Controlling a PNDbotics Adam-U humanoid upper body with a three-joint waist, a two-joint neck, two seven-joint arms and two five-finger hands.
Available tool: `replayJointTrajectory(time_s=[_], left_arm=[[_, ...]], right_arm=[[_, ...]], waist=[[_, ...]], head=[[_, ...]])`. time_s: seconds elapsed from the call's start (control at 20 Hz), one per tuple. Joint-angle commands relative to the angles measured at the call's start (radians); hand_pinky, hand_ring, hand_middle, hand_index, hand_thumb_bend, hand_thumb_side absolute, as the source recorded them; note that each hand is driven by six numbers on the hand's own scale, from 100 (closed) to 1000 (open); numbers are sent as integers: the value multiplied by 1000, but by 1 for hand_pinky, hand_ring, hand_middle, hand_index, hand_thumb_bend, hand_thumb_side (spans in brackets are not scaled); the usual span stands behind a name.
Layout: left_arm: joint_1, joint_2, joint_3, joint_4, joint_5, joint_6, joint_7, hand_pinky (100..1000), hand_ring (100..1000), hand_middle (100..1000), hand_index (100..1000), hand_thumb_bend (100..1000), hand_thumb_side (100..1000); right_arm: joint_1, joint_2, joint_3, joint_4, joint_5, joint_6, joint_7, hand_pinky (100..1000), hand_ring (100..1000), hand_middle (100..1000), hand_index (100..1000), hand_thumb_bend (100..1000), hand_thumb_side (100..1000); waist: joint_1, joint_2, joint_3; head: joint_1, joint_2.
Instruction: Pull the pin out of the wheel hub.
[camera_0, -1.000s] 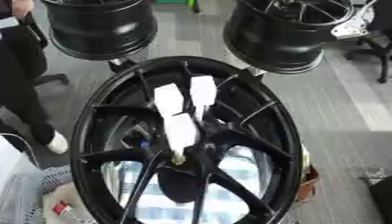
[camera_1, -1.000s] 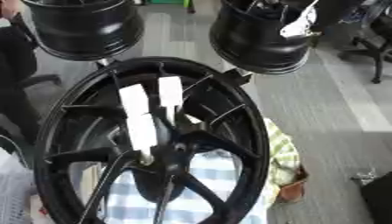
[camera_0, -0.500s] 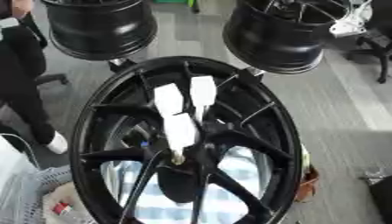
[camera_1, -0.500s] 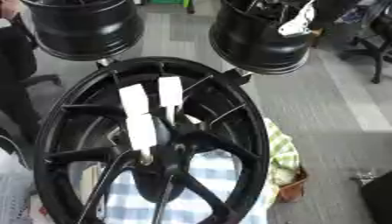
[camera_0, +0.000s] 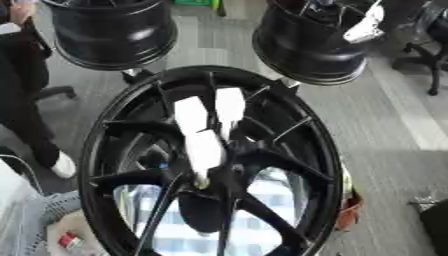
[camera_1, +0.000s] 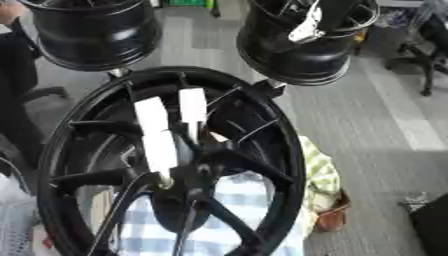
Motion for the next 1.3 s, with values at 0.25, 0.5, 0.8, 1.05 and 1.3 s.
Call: replayJointTrajectory(time_s=[0.25, 0.5, 0.8, 1.05, 1.3], left_arm=[[-5, 28, -1, -17, 5, 5, -6, 759, 868, 754, 846, 224, 659], [-4, 24, -1, -17, 8, 7, -7, 759, 869, 754, 846, 222, 660], [-6, 19, -2, -17, 10, 8, -9, 760, 869, 754, 846, 221, 659], [-7, 16, -3, -17, 12, 9, -12, 760, 870, 755, 846, 219, 658], [-6, 14, -4, -17, 11, 10, -15, 760, 871, 755, 846, 215, 662]], right_arm=[[-134, 128, 75, 241, 58, 11, 107, 845, 786, 744, 834, 641, 255], [-189, 222, 96, 410, 108, -11, 141, 842, 797, 758, 845, 649, 255], [-212, 293, 91, 529, 122, -53, 152, 836, 801, 761, 848, 651, 236], [-215, 327, 90, 573, 112, -84, 160, 834, 804, 767, 857, 648, 213], [-198, 338, 109, 559, 83, -80, 145, 822, 802, 767, 856, 650, 207]], waist=[[3, -27, -1], [6, -29, 2], [9, -26, 4], [10, -25, 6], [11, -21, 8]], head=[[-10, 15], [-15, 18], [-19, 23], [-22, 16], [-20, 8]])
